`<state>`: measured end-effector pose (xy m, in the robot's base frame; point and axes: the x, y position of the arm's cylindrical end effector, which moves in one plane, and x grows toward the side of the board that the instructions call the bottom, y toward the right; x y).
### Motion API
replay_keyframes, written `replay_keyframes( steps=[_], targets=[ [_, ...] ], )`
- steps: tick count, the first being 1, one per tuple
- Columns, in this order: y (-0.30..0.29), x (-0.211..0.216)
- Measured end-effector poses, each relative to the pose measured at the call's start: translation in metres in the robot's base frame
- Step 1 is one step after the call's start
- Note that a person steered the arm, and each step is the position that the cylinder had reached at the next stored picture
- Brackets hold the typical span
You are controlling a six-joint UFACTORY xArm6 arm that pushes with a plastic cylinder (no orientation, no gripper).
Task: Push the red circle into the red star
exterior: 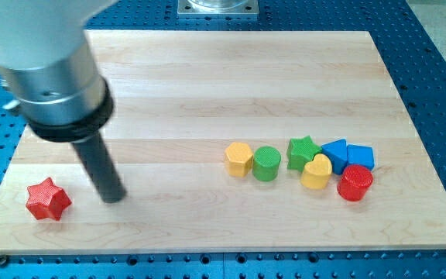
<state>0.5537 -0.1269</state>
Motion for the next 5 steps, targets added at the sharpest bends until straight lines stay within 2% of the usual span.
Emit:
replay_keyframes(
  steps=[1,2,3,4,5],
  targets=[
    [0.054,0.010],
    [0.138,0.040],
    [0.151,0.012],
    [0.152,0.018],
    [0.202,0.043]
  ],
)
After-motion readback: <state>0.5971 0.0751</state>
